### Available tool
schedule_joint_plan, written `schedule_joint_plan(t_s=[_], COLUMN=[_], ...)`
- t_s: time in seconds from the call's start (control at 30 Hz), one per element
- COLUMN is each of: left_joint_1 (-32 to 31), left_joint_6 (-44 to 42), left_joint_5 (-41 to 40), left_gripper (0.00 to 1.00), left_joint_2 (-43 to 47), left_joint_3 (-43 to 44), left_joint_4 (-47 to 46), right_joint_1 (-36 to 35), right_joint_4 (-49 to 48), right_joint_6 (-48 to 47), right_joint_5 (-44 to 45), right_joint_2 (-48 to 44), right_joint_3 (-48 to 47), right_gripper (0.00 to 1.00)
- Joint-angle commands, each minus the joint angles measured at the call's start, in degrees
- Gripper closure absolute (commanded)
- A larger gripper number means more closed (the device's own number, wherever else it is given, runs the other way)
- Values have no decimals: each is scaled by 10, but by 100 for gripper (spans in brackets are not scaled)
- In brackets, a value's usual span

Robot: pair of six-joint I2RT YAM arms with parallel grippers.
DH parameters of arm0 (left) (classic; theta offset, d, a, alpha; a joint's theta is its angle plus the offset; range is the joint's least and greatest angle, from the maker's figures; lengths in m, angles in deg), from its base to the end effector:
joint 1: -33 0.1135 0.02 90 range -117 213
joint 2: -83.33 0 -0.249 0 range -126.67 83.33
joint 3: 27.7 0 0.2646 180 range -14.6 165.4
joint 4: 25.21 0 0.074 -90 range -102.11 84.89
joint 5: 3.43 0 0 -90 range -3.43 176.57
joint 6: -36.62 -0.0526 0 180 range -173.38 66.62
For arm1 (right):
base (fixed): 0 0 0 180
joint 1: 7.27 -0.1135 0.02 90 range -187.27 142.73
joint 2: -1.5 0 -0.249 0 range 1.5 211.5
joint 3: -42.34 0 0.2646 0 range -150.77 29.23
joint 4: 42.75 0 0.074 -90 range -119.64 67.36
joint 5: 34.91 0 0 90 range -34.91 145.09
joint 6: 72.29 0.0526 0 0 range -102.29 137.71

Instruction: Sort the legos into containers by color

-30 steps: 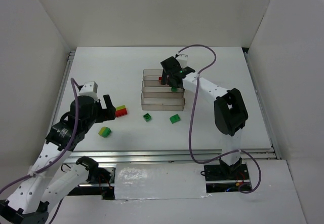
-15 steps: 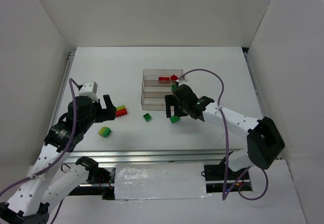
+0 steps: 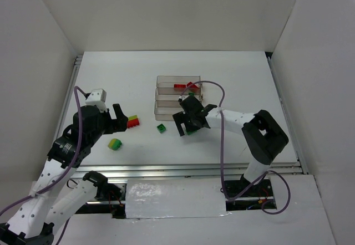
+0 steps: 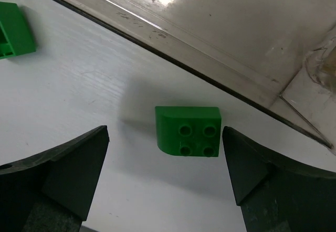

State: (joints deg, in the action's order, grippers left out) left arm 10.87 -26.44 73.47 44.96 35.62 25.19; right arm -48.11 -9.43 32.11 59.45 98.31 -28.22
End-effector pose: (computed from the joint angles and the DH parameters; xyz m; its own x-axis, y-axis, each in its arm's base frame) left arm 0.1692 -0.0559 0.3259 -0.4352 -0.2994 -0.8491 -0.0223 0.9464 -0.3223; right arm 0.2681 0.2264 0.1347 -0.7867 -0.3523 -0.5069 -0.4411 0.8953 0.0625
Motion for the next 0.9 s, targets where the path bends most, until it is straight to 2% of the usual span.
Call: schedule_joint_plan(t_s=[0.0, 0.13, 0.23, 0.47, 0.6, 0.73, 0.87], left_joint_1=[4, 4, 4, 5, 5, 6, 5], left_joint_6=[-13, -14, -15, -15, -15, -15, -16], left_joint_5=[11, 15, 14, 18, 17, 18, 18], left_gripper=[1, 1, 1, 1, 0, 0, 1], left_joint_2=[6, 2, 3, 1, 2, 8, 6], left_joint_3=[-3, -2, -1, 0, 0, -2, -2], left_joint_4=[-23, -24, -24, -24, -23, -27, -25], right_joint_1=[2, 1, 1, -18, -21, -41, -67], right_joint_4=[-20, -22, -23, 13, 36, 54, 42], right_joint_6=[-9, -4, 5, 41, 58, 65, 64], right_joint_5=[22, 24, 17, 58, 76, 89, 62], right_joint_2=[4, 16, 21, 23, 54, 75, 40], right_joint_3=[-20, -15, -9, -10, -29, -49, -52], right_gripper=[4, 6, 13, 40, 45, 58, 68])
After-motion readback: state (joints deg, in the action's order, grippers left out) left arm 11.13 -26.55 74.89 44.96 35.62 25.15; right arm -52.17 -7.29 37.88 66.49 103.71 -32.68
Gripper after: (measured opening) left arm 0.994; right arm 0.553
